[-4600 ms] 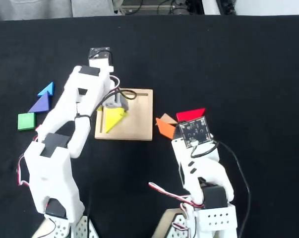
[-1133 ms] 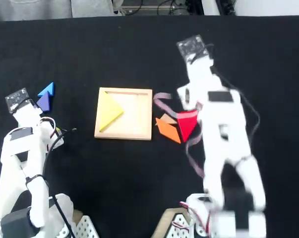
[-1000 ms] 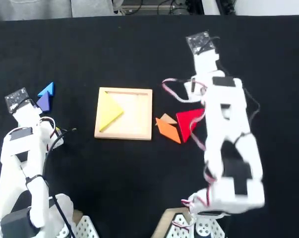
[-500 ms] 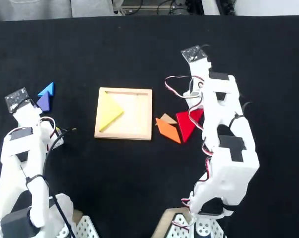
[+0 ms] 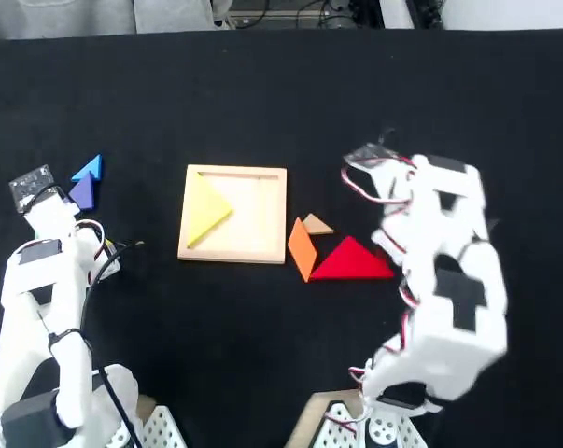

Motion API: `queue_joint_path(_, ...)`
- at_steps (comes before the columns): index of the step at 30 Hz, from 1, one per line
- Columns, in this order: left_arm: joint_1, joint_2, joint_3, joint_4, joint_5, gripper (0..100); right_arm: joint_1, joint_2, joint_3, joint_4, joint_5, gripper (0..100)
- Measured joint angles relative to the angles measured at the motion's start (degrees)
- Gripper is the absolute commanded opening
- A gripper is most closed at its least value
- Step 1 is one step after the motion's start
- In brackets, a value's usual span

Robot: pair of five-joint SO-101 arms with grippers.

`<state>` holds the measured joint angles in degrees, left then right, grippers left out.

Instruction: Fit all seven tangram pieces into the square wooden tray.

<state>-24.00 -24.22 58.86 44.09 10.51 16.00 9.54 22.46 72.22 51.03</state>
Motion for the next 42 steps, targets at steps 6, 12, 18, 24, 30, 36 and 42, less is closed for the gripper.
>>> queue_joint_path(6,0.0,0.0,0.0,0.0,-2.37,13,0.35,-25.14,15.3,0.62,7.21,1.2)
queue_joint_path(12,0.0,0.0,0.0,0.0,-2.46,13,-11.78,-43.96,22.95,3.34,5.54,12.9)
queue_joint_path(18,0.0,0.0,0.0,0.0,-2.81,13,-17.67,-42.64,22.95,6.15,11.69,35.4)
queue_joint_path(24,0.0,0.0,0.0,0.0,-2.9,13,-17.85,-34.29,21.01,3.6,20.92,32.5)
queue_joint_path(30,0.0,0.0,0.0,0.0,-2.9,13,-17.76,-19.87,12.48,3.6,24.35,32.5)
queue_joint_path(36,0.0,0.0,0.0,0.0,-2.9,13,-20.31,-11.16,6.59,4.75,26.02,32.6)
queue_joint_path(42,0.0,0.0,0.18,-1.41,-2.9,13,-20.22,-7.91,6.07,3.25,29.54,32.6)
